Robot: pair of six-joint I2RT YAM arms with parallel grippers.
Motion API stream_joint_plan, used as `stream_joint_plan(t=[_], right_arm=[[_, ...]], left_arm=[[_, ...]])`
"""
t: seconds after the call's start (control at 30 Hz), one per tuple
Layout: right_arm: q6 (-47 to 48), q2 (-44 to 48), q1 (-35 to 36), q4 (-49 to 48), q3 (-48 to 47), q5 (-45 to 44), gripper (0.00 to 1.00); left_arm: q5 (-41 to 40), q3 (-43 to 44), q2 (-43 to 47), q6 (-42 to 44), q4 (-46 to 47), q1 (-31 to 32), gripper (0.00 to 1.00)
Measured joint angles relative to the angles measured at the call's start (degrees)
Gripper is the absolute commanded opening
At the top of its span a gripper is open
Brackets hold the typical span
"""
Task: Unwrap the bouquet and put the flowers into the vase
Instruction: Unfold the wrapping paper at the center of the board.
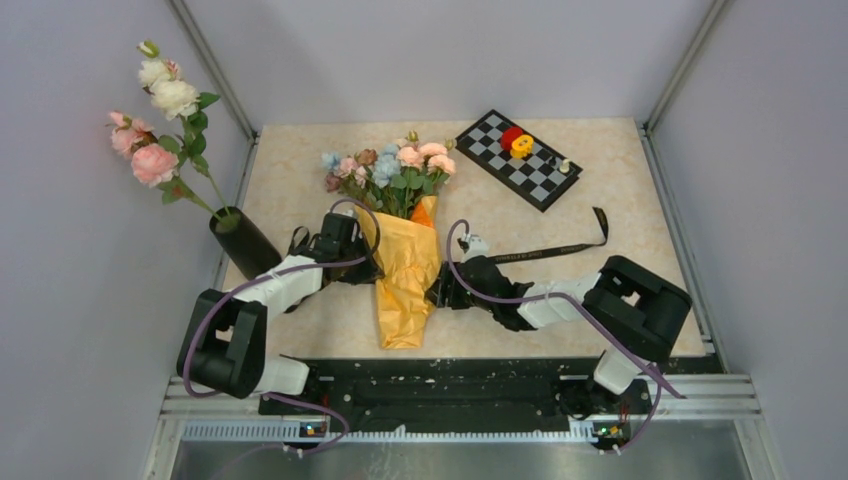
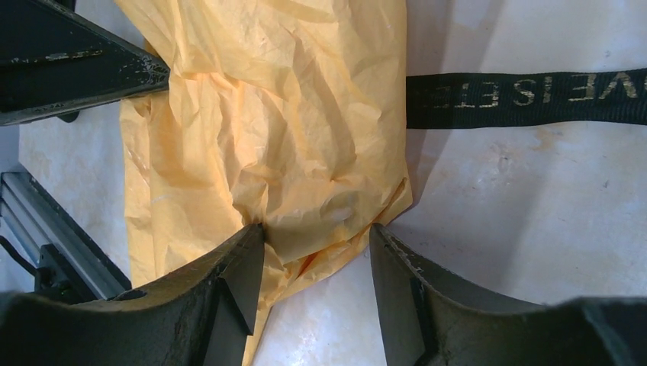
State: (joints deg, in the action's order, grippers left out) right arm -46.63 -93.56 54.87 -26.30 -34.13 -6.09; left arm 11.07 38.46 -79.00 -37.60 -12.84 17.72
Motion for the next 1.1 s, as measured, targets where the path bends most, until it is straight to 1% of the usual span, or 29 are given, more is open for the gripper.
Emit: stream_joint_plan(t=[0.1,0.3,0.4,0.53,0.67,0.7,0.73,0.87,0.97,1.03,1.07,1.1], right_arm=[[0.04,-0.83,0.0,-1.44,-0.04,-0.02,0.47],[1.42,-1.07,0.0,-1.49,-0.04,-0.9,0.19],[2.93,-0.55,-0.04,-0.81,-0.11,-1.84,0.09],[5.31,2.29,-0.09,2.25,-0.57,-4.09,0.02],[8.22,7.02,-0.28,5.35,-0.94,-6.73,0.0],[8.9,8.04,-0.31,5.95,-0.94,-7.1,0.0],[9.68,9.14,-0.31,6.69,-1.05,-7.52,0.0],[12.28,11.87,-0.31,9.11,-2.49,-8.26,0.0],[13.94,13.46,-0.31,10.95,-3.74,-8.17,0.0],[15.17,14.8,-0.31,12.2,-4.81,-7.65,0.0],[15.67,15.26,-0.31,12.74,-5.4,-7.39,0.0],[16.15,15.54,-0.31,12.85,-5.86,-7.06,0.0]], left_arm=[[0.07,-0.09,-0.02,-0.02,0.15,-0.04,0.0],[1.31,-0.24,-0.94,-0.57,1.36,-0.04,0.0],[1.95,-0.24,-1.77,-1.55,2.21,0.28,0.0],[2.21,0.07,-2.95,-2.91,3.56,1.86,0.0],[3.15,2.25,-6.34,-3.82,4.98,3.61,0.0],[3.43,2.84,-7.06,-4.09,5.29,3.91,0.04],[3.65,3.21,-7.48,-4.24,5.64,4.13,0.11],[3.74,4.13,-7.5,-4.13,5.7,4.24,0.55],[2.01,4.22,-5.75,-3.06,4.13,4.24,0.81],[0.46,4.31,-3.06,-2.38,2.01,4.22,0.93],[-0.48,4.5,-1.14,-1.95,0.63,4.24,0.97],[-1.33,4.76,0.76,-1.44,-0.59,4.24,0.99]])
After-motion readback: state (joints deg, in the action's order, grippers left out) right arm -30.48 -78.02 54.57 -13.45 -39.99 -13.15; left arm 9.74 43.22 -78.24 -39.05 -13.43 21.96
